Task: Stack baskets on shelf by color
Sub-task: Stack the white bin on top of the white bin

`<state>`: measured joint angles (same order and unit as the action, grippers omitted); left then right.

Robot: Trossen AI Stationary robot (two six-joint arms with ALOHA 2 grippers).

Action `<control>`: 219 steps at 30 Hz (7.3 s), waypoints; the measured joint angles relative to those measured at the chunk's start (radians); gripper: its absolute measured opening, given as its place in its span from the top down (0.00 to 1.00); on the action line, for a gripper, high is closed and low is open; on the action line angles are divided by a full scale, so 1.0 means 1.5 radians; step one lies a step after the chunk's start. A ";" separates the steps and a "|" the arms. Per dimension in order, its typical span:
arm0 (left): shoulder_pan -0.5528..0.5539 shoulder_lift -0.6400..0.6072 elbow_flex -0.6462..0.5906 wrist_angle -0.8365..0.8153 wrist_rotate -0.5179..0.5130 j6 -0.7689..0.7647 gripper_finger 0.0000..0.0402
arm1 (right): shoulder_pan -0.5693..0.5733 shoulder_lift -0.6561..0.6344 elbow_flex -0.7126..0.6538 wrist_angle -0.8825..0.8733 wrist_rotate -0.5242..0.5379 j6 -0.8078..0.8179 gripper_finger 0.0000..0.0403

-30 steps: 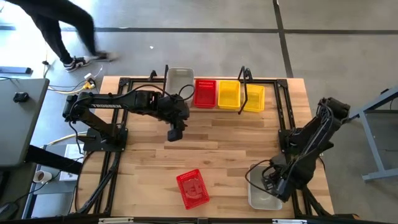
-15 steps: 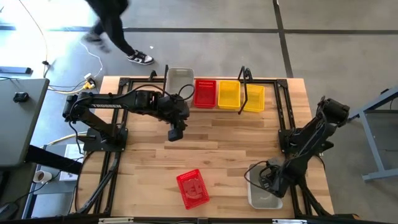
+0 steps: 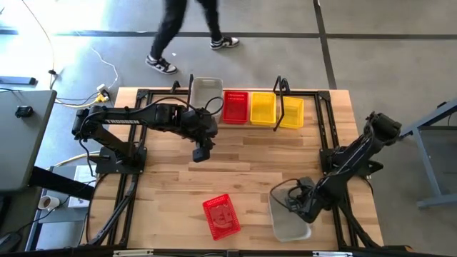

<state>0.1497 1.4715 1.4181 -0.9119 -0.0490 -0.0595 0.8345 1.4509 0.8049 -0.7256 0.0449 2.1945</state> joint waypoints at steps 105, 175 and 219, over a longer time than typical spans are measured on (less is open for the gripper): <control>-0.160 0.197 0.001 0.334 0.007 0.007 0.68 | -0.504 -0.212 0.174 -0.101 0.323 -0.672 0.78; -0.153 0.134 0.046 0.130 -0.071 0.206 1.00 | -0.504 -0.207 0.173 -0.157 0.296 -0.642 0.78; 0.352 -0.038 -0.047 -0.050 0.082 0.501 1.00 | -0.546 -0.207 0.173 -0.202 0.293 -0.684 0.78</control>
<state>0.6783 1.4148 1.3476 -0.9869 0.0746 0.6923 0.0161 1.1412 1.0649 -1.0288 0.4848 1.1683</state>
